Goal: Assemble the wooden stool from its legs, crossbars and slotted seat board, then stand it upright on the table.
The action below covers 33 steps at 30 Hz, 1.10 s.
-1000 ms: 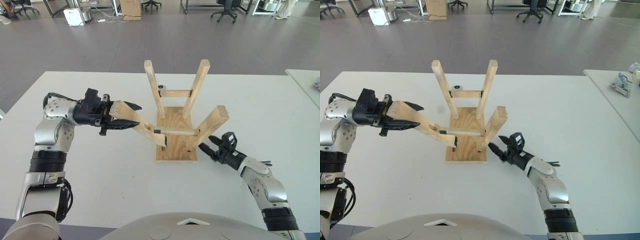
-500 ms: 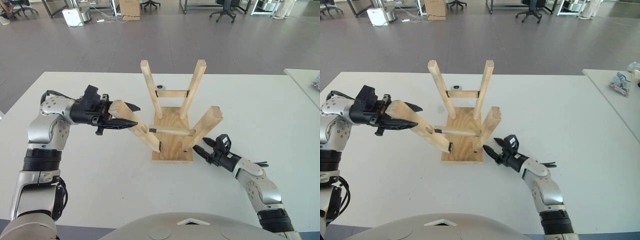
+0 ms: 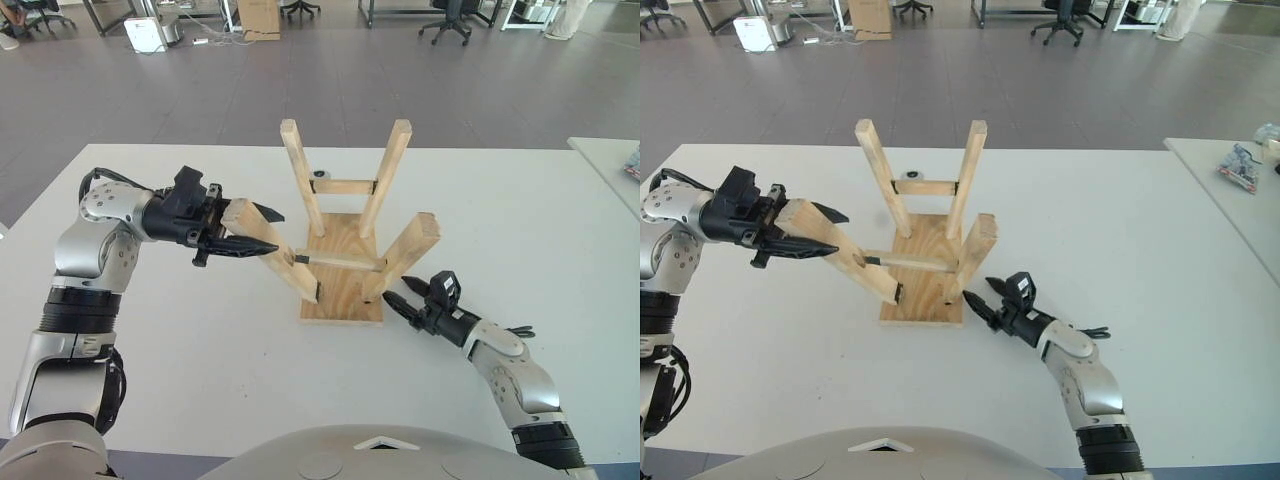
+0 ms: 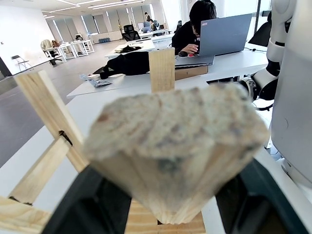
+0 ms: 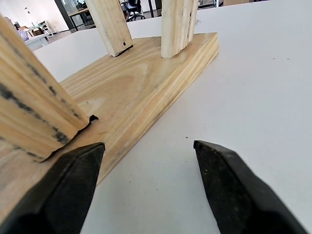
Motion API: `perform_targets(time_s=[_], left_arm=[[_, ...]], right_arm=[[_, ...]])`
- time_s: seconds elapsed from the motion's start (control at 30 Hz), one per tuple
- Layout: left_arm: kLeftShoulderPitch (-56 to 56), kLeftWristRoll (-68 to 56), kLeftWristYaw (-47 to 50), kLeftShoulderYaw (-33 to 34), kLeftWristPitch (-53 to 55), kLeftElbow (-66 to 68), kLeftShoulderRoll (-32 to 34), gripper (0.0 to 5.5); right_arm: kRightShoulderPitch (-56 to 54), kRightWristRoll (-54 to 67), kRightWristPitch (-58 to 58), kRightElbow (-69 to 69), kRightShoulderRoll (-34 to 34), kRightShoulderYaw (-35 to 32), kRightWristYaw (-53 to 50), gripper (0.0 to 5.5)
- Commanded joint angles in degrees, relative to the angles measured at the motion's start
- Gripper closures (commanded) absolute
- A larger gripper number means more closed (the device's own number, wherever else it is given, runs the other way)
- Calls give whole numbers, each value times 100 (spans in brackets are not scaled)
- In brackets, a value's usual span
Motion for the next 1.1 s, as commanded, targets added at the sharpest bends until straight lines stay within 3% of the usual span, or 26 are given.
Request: perform_targets(time_s=[0.03,0.67,1.1], left_arm=[[12,139,-26,15,-157,76,-72,347],[-164,748,163,-520,132,-64,-262,347],[1087,1865,937,-1418,153,-384,127,347]], right_arm=[[-47,-35,-48,37,82,60,-44,206],[-168,-386,-193,111,238,553,-74,206],[-253,-490,-243,189,367,691,-110,206]])
